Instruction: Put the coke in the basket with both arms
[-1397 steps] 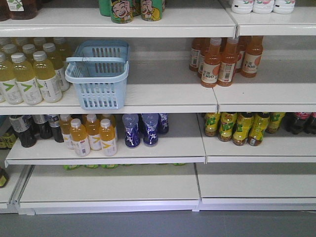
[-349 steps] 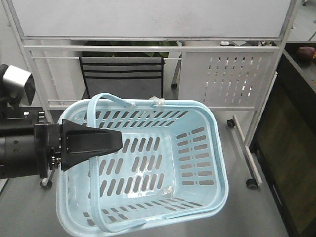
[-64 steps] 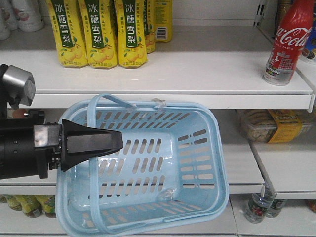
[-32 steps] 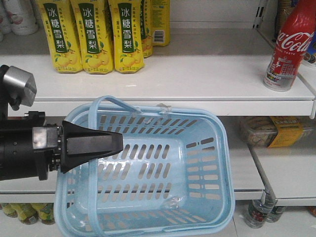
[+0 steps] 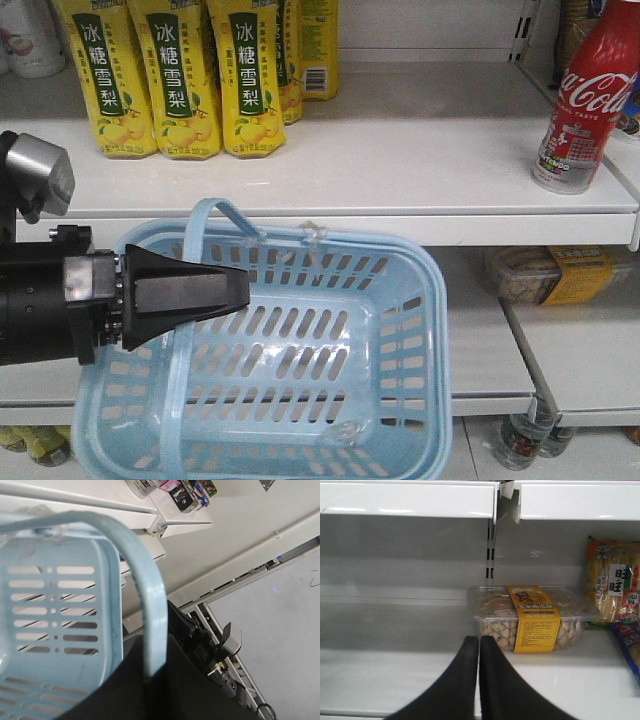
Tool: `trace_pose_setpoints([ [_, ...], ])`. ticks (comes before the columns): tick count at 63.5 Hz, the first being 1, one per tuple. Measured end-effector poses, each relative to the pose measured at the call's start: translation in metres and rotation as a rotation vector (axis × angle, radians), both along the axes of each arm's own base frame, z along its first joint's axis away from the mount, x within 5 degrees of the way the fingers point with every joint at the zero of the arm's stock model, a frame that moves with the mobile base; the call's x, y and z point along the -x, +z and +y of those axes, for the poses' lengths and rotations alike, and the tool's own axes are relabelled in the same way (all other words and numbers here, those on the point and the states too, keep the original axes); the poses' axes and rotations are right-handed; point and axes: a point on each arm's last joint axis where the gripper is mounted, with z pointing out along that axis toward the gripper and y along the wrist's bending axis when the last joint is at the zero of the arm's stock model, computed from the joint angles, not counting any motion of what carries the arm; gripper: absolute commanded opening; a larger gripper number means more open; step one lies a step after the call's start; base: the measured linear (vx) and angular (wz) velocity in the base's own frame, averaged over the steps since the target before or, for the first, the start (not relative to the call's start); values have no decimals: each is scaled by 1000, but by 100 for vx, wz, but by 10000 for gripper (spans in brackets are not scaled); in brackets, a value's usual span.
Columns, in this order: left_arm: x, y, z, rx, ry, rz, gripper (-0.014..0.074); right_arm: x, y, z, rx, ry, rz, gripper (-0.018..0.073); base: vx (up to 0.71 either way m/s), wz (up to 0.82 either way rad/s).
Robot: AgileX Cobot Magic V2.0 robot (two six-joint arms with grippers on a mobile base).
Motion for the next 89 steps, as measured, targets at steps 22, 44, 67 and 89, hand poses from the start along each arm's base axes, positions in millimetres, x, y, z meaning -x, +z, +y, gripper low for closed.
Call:
trace_pose_setpoints([
  [22, 0, 0, 0, 0, 3, 0, -6, 0, 0, 0, 0, 0, 0, -5, 0, 0],
  [44, -1, 0, 1, -2, 17, -2, -6, 0, 0, 0, 0, 0, 0, -5, 0, 0],
  [67, -1, 0, 1, -2, 17, -2, -6, 0, 18, 0, -563, 15, -172, -5, 0, 0],
  [89, -1, 0, 1, -2, 17, -2, -6, 3, 29, -14, -1293, -25, -338, -5, 0, 0],
])
